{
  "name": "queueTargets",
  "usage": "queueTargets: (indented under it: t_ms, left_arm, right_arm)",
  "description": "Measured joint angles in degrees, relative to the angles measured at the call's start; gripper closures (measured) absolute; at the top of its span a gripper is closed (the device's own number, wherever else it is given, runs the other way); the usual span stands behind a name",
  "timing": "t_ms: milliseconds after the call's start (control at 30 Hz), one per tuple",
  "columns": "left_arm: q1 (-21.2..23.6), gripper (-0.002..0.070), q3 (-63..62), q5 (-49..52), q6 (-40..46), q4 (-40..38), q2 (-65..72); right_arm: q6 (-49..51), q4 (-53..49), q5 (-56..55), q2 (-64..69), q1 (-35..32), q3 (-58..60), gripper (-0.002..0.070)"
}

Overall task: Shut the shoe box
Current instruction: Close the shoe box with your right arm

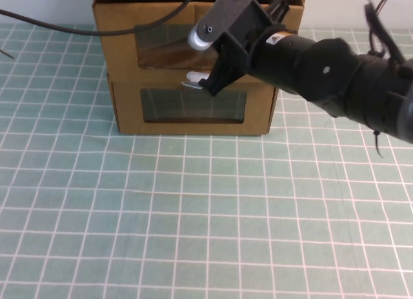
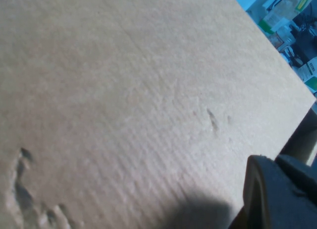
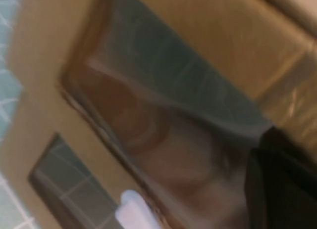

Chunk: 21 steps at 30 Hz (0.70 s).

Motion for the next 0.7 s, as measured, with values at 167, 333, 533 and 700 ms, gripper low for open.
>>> queueTargets:
  t_ms: [167,333,533,700]
  left_arm:
    - [0.00,0.0678,0.00,0.00,0.11,0.00,0.00]
    - [0.00,0.0678,0.00,0.00,0.36,0.00,0.00]
    - [0.10,0.0678,0.00,0.12,0.81,0.00,0.00]
    - [0.22,0.0678,0.00,1.03,1.97,0.00,0.00]
  right_arm:
    - [0.00,1.59,0.01,3.92,-0.58,-3.64,0.0690]
    - [0.00,4.60,3.37,6.26,-1.94,-8.28,0.0690]
    - [0.00,6.01,6.65,6.79,-3.04,-9.96,0.0690]
    - [-0.90,6.01,12.45,6.41,-3.47,-10.16,0.0690]
